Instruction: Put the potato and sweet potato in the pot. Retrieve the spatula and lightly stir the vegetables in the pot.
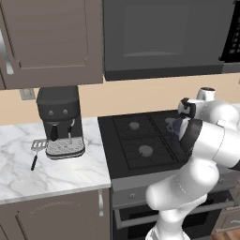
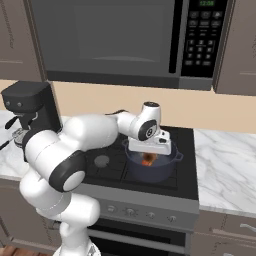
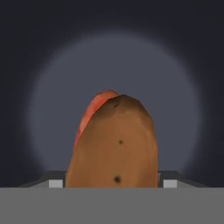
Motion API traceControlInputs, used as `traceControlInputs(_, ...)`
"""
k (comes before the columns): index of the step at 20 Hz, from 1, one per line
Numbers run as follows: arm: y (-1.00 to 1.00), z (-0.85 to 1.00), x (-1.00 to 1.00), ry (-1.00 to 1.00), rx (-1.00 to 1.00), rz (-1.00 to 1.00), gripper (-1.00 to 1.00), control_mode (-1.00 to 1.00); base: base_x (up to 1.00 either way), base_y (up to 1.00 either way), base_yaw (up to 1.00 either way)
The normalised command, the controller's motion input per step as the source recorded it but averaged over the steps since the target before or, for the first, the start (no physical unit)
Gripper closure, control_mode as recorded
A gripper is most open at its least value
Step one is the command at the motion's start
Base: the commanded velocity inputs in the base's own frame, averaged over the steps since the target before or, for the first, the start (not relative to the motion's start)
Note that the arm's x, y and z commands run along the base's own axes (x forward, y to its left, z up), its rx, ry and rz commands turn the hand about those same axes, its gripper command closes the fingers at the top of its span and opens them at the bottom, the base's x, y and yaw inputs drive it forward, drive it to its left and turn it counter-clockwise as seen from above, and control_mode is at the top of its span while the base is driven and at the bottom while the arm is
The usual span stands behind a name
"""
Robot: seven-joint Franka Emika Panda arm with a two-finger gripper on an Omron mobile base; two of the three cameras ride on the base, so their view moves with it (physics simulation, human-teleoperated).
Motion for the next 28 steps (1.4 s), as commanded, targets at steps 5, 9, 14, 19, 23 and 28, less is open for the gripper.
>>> traceControlInputs(5,0.00,0.00,0.11,0.00,0.00,0.00,1.00,-1.00,0.00,0.00,0.00)
traceControlInputs(9,0.00,-0.01,0.18,0.00,0.00,0.00,1.00,-1.00,0.00,0.00,0.00)
traceControlInputs(14,0.00,-0.04,0.14,0.00,0.00,0.00,1.00,-1.00,0.00,0.00,0.00)
traceControlInputs(19,0.00,-0.10,0.07,0.00,0.00,0.00,1.00,-1.00,0.00,0.00,0.00)
traceControlInputs(23,-0.03,-0.05,0.00,0.01,0.00,0.00,1.00,-1.00,0.00,0.00,0.00)
traceControlInputs(28,0.00,0.00,0.00,0.00,0.00,0.00,-1.00,-1.00,0.00,0.00,0.00)
